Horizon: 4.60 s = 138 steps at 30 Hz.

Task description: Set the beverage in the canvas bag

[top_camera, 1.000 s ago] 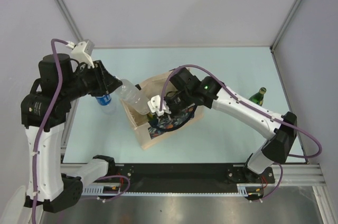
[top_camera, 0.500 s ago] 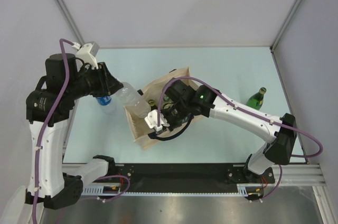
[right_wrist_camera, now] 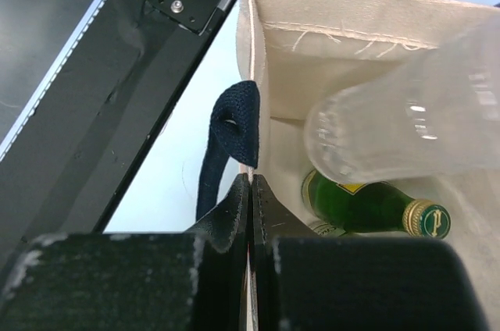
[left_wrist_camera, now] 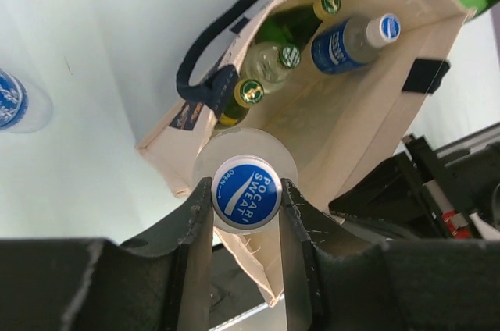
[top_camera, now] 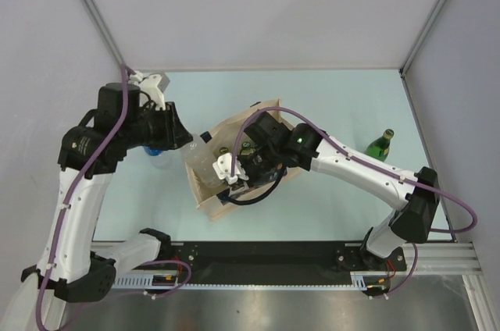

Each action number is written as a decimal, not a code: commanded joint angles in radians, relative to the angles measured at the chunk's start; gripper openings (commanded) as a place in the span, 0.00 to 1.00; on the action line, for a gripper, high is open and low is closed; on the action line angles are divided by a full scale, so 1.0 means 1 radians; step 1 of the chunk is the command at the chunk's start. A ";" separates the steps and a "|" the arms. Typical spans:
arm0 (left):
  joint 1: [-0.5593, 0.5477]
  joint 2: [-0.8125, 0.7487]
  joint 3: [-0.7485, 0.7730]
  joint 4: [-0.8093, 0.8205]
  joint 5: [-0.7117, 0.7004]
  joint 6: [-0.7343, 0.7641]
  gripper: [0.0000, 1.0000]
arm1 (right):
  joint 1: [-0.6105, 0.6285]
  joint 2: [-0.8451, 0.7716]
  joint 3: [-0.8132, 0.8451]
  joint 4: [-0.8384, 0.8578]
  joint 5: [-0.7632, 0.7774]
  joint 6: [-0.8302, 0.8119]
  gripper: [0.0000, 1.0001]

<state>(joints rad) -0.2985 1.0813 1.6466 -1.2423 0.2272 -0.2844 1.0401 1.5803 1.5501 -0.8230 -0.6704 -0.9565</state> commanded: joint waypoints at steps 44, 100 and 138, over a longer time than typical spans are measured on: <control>-0.436 -0.087 -0.614 0.466 -0.623 0.018 0.00 | -0.129 -0.078 -0.059 0.091 -0.101 0.144 0.03; -0.413 -0.316 -0.358 0.511 -0.612 -0.079 1.00 | -1.413 -0.284 -0.209 -0.076 0.143 0.659 0.64; -0.413 -0.362 -0.406 0.465 -0.606 -0.102 1.00 | -1.358 -0.100 -0.222 -0.028 0.299 0.524 0.55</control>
<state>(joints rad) -0.7174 0.7349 1.2469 -0.7727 -0.3882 -0.3832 -0.3241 1.4784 1.3277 -0.8867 -0.3771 -0.4206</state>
